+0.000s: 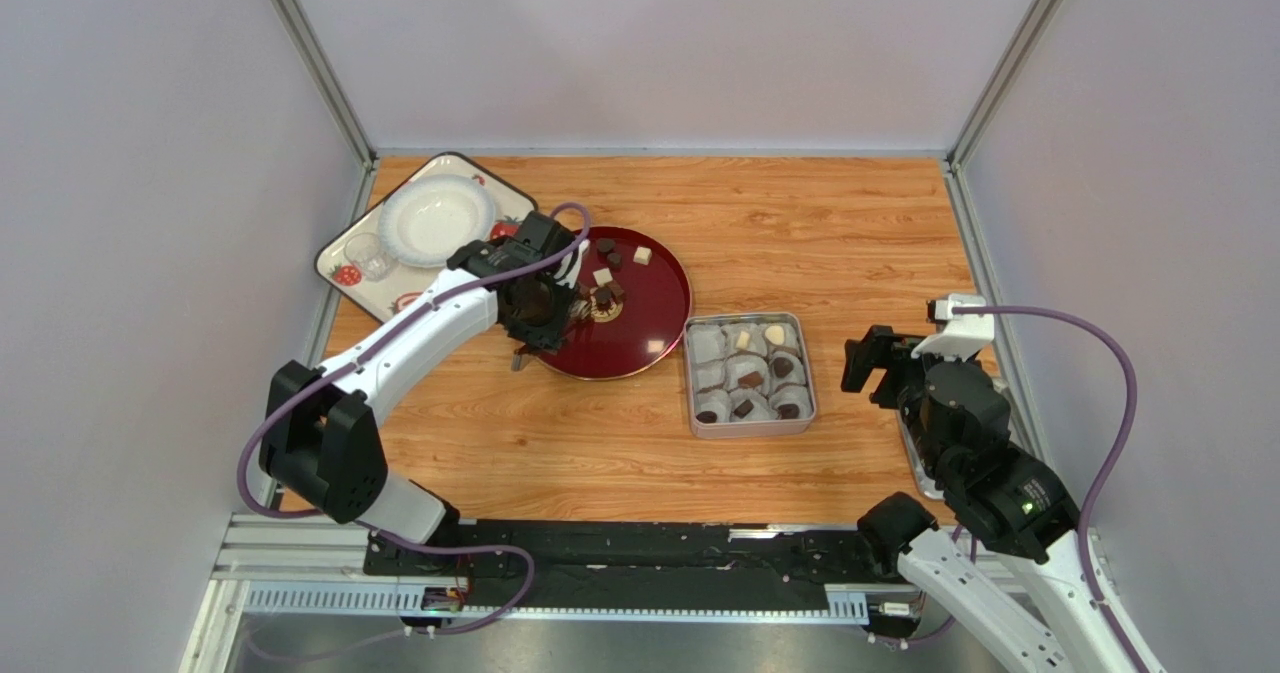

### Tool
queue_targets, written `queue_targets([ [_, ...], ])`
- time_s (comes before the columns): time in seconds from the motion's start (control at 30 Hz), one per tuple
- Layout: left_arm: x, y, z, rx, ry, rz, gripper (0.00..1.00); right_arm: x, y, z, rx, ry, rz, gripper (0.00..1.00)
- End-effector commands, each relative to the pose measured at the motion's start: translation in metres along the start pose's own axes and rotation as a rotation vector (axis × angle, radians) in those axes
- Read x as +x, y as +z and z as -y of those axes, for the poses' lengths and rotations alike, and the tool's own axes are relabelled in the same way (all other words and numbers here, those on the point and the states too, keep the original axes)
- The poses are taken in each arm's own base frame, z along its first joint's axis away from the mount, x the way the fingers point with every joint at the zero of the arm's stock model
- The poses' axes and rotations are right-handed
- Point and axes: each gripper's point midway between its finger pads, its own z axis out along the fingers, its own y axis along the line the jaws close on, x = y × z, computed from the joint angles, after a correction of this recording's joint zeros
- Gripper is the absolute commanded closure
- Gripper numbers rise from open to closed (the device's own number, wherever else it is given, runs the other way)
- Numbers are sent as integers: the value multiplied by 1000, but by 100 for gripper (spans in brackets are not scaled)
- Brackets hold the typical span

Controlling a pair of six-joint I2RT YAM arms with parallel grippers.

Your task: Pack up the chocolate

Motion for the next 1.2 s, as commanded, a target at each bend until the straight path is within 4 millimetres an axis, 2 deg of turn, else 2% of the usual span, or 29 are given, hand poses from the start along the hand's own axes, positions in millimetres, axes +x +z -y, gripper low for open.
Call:
queue_targets([
  [0.0, -11, -32, 8, 64, -4, 87, 69, -10, 0, -4, -17, 9, 37, 20],
  [0.3, -9, -74, 40, 220, 44, 176, 70, -11, 0, -4, -18, 12, 40, 20],
  [0.53, -12, -98, 87, 305, 156, 205, 69, -11, 0, -4, -17, 11, 37, 20],
  [0.63, -12, -103, 105, 331, 195, 201, 69, -11, 0, -3, -14, 12, 39, 20],
  [0.8, -4, -99, 131, 357, 254, 161, 69, -11, 0, -3, -16, 12, 40, 20],
  [1.0, 6, -91, 152, 358, 311, 100, 69, -11, 0, -3, -16, 12, 39, 20],
  [1.17, 9, -84, 162, 345, 345, 70, 68, -10, 0, -4, -17, 11, 37, 20],
])
